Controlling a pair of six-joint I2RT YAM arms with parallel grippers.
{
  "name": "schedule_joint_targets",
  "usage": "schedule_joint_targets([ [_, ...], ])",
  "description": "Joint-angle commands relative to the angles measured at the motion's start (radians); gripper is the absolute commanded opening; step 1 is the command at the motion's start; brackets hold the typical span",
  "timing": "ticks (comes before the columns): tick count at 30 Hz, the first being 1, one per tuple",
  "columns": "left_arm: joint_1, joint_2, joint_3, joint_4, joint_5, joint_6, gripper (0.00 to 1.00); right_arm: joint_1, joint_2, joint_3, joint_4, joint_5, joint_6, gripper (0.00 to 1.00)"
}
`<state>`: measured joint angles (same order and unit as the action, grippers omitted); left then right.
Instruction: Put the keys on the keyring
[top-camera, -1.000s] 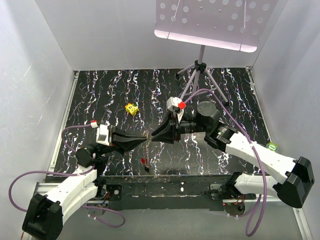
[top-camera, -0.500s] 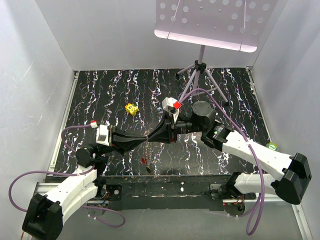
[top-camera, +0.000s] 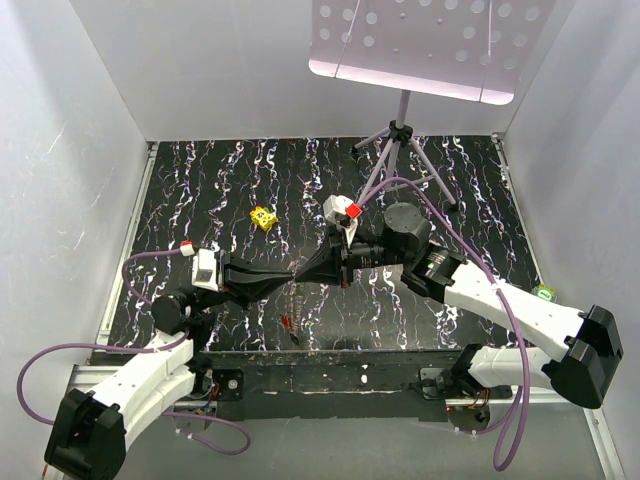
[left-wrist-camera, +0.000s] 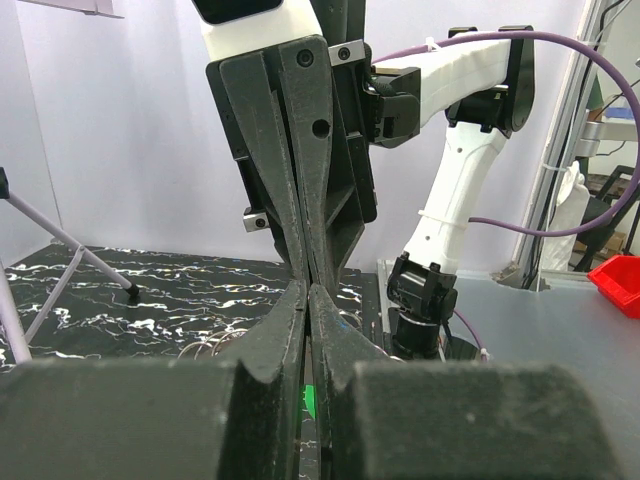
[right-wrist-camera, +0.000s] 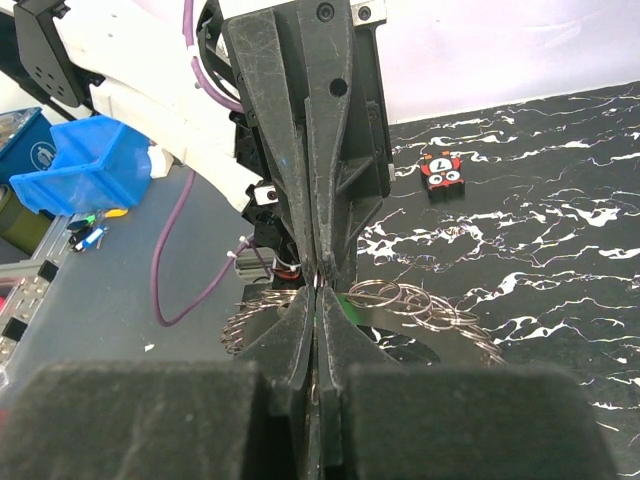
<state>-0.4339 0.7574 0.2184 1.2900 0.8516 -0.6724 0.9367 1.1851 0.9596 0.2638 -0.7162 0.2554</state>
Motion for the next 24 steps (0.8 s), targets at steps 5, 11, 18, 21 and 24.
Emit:
schedule_joint_targets([
  [5,0.006,-0.012,0.032,0.023,-0.04,0.013,0.0,0.014,0.005,0.039,0.029,0.014,-0.018,0.01],
  [11,0.006,-0.052,0.032,-0.066,-0.039,0.016,0.11,0.004,0.004,0.08,-0.057,0.032,-0.067,0.01],
  [18,0.006,-0.154,0.076,-0.366,-0.023,0.106,0.52,-0.018,-0.018,0.105,-0.208,0.023,-0.175,0.01],
  [21,0.006,-0.214,0.157,-0.654,-0.01,0.239,0.63,-0.024,-0.035,0.126,-0.262,0.014,-0.237,0.01],
  [24,0.006,-0.219,0.271,-0.952,0.045,0.411,0.68,-0.032,-0.038,0.186,-0.463,-0.023,-0.424,0.01],
])
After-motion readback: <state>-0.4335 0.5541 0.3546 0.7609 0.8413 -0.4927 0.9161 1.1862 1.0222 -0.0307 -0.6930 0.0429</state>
